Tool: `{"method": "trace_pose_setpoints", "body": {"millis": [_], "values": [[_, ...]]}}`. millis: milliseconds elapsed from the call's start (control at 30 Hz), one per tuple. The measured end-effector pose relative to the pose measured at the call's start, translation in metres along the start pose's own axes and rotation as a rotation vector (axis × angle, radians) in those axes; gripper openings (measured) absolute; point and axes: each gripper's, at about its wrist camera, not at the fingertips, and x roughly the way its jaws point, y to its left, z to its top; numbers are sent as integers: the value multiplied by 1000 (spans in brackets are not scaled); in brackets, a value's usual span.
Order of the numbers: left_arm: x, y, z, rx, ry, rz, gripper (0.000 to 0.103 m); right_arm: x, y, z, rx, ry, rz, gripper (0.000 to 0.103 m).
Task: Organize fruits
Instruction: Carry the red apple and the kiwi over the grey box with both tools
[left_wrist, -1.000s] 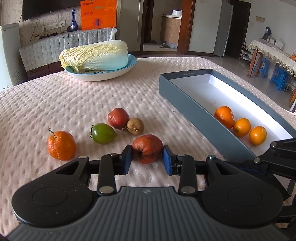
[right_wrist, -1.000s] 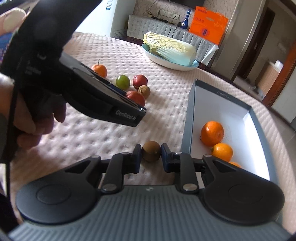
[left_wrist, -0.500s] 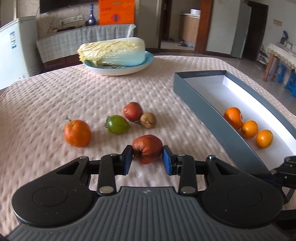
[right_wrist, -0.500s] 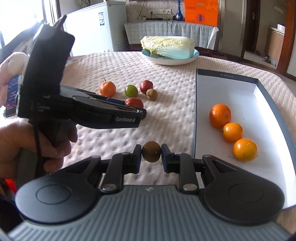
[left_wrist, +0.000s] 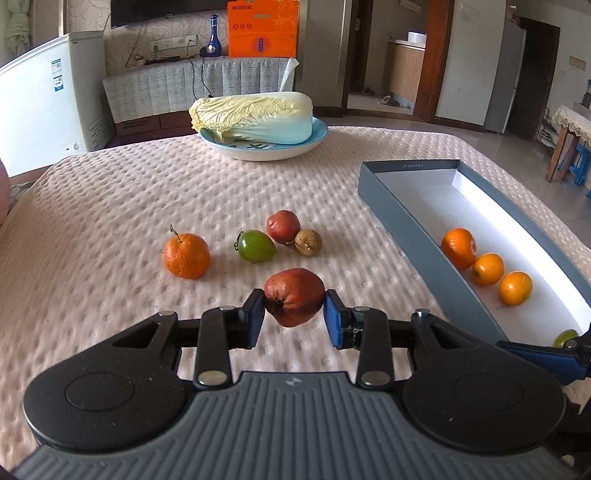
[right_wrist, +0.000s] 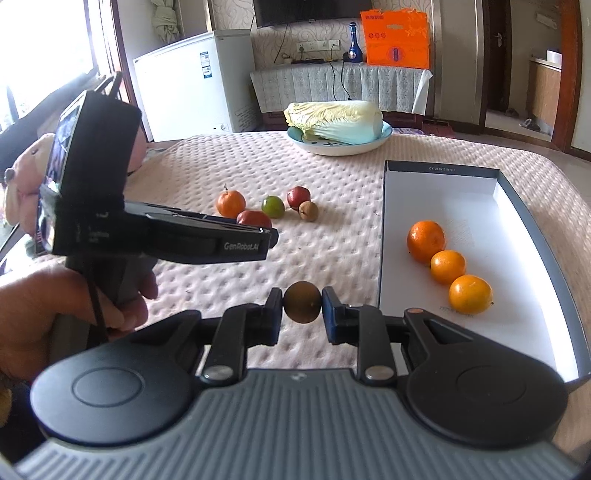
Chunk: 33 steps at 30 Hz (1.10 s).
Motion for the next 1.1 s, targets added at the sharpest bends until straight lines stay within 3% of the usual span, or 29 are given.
{"method": "trace_pose_setpoints", "body": {"millis": [467,700,1100], "values": [[-40,-25,-11,-6,-36,11,40,-20,-3,-4,24,-36,22,26],[-38,-28,-8,-16,-33,31,40,-27,-11,-5,34,-46,18,26],[-29,-40,0,3,-42,0,40,-32,-23,-6,45,-56,7,26]]}}
